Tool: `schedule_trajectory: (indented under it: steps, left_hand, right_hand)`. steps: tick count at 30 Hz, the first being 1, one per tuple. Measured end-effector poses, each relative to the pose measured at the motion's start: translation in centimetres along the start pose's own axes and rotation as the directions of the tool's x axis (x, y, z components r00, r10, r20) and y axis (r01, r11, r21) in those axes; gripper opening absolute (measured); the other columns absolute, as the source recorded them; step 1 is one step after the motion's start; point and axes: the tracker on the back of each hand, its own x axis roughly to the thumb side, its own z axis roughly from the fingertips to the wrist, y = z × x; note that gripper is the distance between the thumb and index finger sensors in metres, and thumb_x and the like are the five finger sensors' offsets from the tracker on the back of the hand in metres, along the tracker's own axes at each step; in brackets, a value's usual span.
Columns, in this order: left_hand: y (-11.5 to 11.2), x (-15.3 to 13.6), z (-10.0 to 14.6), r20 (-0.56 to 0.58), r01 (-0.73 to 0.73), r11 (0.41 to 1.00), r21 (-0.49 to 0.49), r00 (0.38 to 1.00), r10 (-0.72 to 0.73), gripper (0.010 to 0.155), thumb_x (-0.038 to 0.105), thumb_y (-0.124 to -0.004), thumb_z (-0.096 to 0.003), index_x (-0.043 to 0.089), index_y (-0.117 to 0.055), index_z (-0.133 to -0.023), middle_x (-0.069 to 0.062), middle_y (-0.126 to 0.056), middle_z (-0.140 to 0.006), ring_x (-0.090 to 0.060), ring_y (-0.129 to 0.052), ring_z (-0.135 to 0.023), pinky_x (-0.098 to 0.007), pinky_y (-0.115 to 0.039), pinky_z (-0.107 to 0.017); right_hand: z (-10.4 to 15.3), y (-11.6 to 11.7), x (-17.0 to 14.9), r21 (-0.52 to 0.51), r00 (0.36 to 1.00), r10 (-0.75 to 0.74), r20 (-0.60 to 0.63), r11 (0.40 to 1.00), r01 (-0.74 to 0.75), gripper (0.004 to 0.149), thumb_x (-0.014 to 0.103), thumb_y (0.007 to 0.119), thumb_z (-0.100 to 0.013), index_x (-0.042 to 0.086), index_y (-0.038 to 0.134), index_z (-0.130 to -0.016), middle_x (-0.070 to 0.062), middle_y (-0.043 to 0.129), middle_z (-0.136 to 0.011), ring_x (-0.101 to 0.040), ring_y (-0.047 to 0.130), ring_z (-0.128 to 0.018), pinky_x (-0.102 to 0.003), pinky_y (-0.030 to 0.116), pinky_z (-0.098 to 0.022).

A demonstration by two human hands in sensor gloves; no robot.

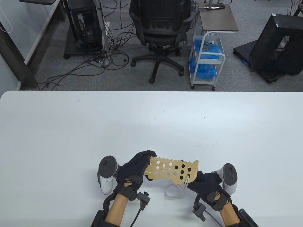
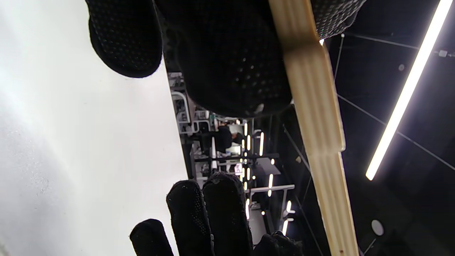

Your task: Remove rope from all holes on crocodile lacing toy

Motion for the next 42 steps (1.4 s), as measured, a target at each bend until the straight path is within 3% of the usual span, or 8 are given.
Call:
schedule_trajectory:
  steps: [9, 16, 25, 42]
  left_hand:
    - [0.5, -0.2, 0.0, -0.005, -0.009, 1.000, 0.015, 1.000, 0.009, 0.049, 0.048, -0.066, -0.0543, 0.026, -0.077, -0.096, 0.003, -0.098, -0.068, -0.003, -0.104, -0.032, -0.047, -0.084, -0.057]
    - [1.5, -0.8, -0.1, -0.024, -0.013, 0.998, 0.059, 1.000, 0.015, 0.049, 0.048, -0.066, -0.0545, 0.026, -0.076, -0.097, 0.003, -0.098, -0.068, -0.004, -0.104, -0.033, -0.048, -0.084, -0.058]
    - [3.5, -1.8, 0.0, -0.063, -0.020, 0.990, 0.140, 0.998, 0.029, 0.049, 0.048, -0.067, -0.0543, 0.026, -0.076, -0.097, 0.002, -0.098, -0.069, -0.005, -0.103, -0.035, -0.049, -0.082, -0.059]
    - [6.5, -3.4, 0.5, -0.136, -0.008, 0.969, 0.249, 0.990, 0.044, 0.049, 0.047, -0.068, -0.0538, 0.025, -0.077, -0.097, 0.000, -0.098, -0.069, -0.008, -0.102, -0.036, -0.051, -0.081, -0.059]
  right_hand:
    - [0.6, -2.5, -0.7, -0.210, 0.998, -0.044, -0.038, 0.977, 0.035, 0.041, 0.030, 0.080, -0.044, 0.010, 0.082, -0.080, -0.027, 0.064, -0.101, -0.061, 0.048, -0.092, -0.080, 0.043, -0.057]
    - [1.4, -4.2, -1.9, -0.375, 0.973, -0.228, -0.038, 0.906, 0.198, 0.041, 0.031, 0.076, -0.046, 0.005, 0.080, -0.077, -0.027, 0.068, -0.097, -0.060, 0.051, -0.090, -0.078, 0.047, -0.057]
    - [2.1, -5.4, -2.7, -0.488, 0.937, -0.347, -0.037, 0.825, 0.286, 0.041, 0.032, 0.072, -0.048, 0.003, 0.078, -0.076, -0.027, 0.071, -0.093, -0.058, 0.061, -0.086, -0.075, 0.052, -0.055]
    - [3.1, -7.5, -2.9, -0.579, 0.874, -0.479, 0.085, 0.689, 0.435, 0.042, 0.034, 0.070, -0.049, 0.004, 0.076, -0.078, -0.024, 0.073, -0.092, -0.053, 0.068, -0.083, -0.071, 0.057, -0.056]
